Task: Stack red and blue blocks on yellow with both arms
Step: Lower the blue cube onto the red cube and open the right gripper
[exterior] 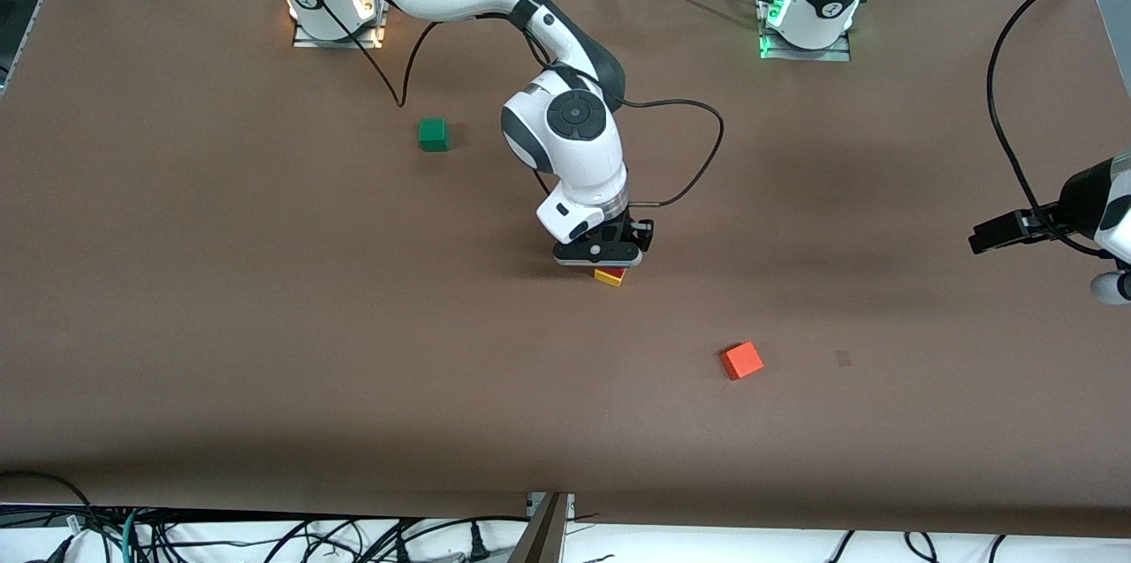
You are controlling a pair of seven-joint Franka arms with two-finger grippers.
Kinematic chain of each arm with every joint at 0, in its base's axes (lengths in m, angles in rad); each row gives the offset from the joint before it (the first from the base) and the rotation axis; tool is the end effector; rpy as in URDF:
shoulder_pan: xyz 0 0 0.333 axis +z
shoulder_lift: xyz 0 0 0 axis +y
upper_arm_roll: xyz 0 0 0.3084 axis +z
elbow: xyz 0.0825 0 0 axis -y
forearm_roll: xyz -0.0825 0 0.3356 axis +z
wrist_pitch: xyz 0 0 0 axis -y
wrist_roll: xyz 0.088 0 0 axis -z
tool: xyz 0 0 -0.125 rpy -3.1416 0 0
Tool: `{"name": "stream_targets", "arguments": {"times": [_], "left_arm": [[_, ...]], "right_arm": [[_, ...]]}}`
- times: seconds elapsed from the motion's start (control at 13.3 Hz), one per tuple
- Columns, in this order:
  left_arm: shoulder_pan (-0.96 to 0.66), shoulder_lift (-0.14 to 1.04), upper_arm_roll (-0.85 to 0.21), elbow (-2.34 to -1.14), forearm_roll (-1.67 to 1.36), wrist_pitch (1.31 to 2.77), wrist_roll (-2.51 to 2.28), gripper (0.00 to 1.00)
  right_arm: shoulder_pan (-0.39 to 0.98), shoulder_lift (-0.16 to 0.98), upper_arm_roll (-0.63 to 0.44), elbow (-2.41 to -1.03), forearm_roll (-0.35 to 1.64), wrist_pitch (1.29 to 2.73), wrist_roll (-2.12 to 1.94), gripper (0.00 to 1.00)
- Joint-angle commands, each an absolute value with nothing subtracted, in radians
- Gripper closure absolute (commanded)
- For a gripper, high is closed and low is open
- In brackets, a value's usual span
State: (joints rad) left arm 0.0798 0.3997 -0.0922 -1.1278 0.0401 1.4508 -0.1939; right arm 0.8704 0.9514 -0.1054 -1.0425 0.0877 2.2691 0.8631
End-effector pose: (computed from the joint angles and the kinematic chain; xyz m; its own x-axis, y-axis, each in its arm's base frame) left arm 0.6056 0.0101 0.5513 0.9791 0.1897 -0.0729 0.1888 -0.9818 -0.0186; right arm 0.5233 0.5480 0.2879 0.9772 -0.1066 0.1836 -0.0678 -0.9762 -0.2059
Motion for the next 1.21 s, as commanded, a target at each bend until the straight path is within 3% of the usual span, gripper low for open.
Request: {"name": "stream_targets", "arguments": {"times": [0.0, 0.23, 0.45, 0.68, 0.83, 1.13], "left_arm": [[0.100, 0.347, -0.089, -1.193, 0.015, 1.451, -0.137, 0.00], [0.124, 0.286, -0.084, -1.287, -0.047, 1.474, -0.106, 0.00], [0.112, 0.174, -0.083, -1.455, -0.048, 1.574, -0.106, 0.00], [0.109, 0.161, -0.083, -1.479, -0.037, 1.583, -0.109, 0.00], [0.117, 0.181, -0.086, -1.470, -0.037, 1.585, -0.107, 0.00], [0.123, 0.184, -0.086, -1.465, -0.037, 1.585, -0.107, 0.00]], "right_arm": [[0.882, 0.963, -0.115, -1.009, 0.072, 2.258, 0.871, 0.59], [0.882, 0.965, -0.117, -1.009, 0.072, 2.260, 0.876, 0.42], [0.882, 0.965, -0.117, -1.011, 0.072, 2.260, 0.877, 0.32], [0.882, 0.962, -0.118, -1.009, 0.072, 2.258, 0.876, 0.23], [0.881, 0.950, -0.121, -1.009, 0.074, 2.250, 0.871, 0.01], [0.818, 0.850, -0.118, -1.006, 0.089, 2.097, 0.859, 0.00]]}}
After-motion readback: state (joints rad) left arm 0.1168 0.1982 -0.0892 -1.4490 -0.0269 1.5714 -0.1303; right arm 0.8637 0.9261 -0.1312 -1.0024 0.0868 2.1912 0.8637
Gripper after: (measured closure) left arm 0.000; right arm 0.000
